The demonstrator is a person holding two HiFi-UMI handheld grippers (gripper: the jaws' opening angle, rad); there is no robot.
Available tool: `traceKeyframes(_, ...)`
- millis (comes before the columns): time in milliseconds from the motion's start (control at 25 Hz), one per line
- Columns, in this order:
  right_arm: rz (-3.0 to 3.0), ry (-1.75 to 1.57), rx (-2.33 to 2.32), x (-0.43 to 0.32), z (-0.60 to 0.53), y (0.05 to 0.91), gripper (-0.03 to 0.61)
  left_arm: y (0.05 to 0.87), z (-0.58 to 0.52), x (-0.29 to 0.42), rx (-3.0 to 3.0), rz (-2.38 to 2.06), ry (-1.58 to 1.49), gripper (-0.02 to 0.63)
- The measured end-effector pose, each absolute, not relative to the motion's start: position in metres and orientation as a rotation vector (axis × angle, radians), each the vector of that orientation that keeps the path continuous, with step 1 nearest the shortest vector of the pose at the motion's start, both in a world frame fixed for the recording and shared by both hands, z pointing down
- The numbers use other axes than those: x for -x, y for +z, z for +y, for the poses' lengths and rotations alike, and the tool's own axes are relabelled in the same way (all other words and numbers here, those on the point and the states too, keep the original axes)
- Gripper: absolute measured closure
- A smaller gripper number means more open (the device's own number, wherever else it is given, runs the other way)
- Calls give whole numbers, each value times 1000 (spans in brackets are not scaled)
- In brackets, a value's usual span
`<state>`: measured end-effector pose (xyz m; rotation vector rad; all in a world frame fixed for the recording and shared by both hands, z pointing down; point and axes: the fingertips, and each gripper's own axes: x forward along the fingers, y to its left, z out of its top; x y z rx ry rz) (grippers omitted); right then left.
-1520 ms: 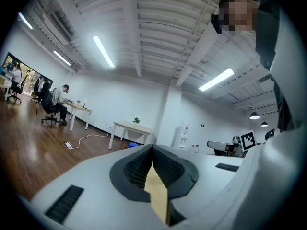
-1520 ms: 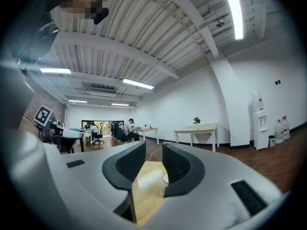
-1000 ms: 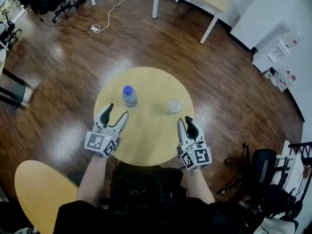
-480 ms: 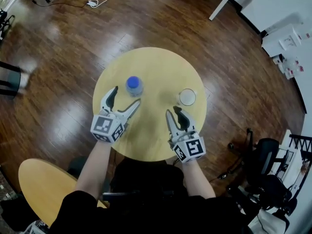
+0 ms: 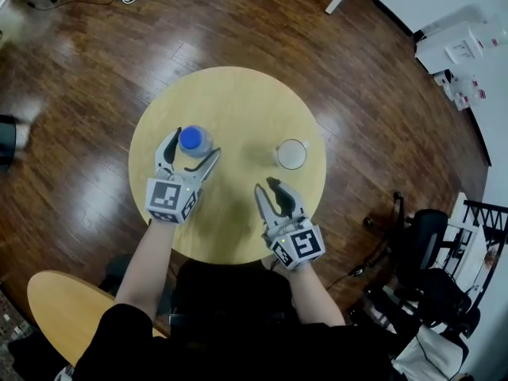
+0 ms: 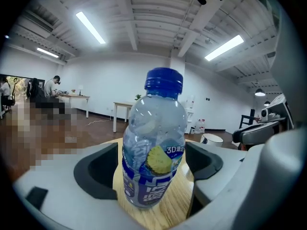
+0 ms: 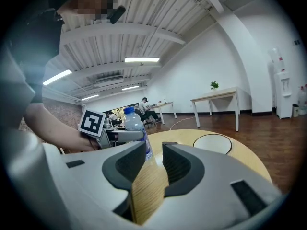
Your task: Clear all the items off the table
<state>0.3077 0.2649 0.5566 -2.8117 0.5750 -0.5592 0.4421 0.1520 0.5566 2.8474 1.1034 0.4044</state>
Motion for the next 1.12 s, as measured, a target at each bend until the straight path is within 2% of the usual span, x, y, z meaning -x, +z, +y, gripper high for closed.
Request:
traceKeyframes(80, 584, -566, 2803, -309, 267, 558, 465, 558, 154, -446, -2868, 1088, 385, 184)
traceKeyframes(200, 597, -569, 2807, -310, 272, 559, 465, 562, 158, -449, -2868, 1095, 388, 232)
traceKeyframes(680, 759, -474, 2805, -321, 293, 525, 466, 516, 157, -424, -2880, 1065, 282, 241)
traceKeyframes(1120, 1149, -282, 2783, -337, 236, 464, 466, 440, 69, -366, -2966, 716, 57, 242)
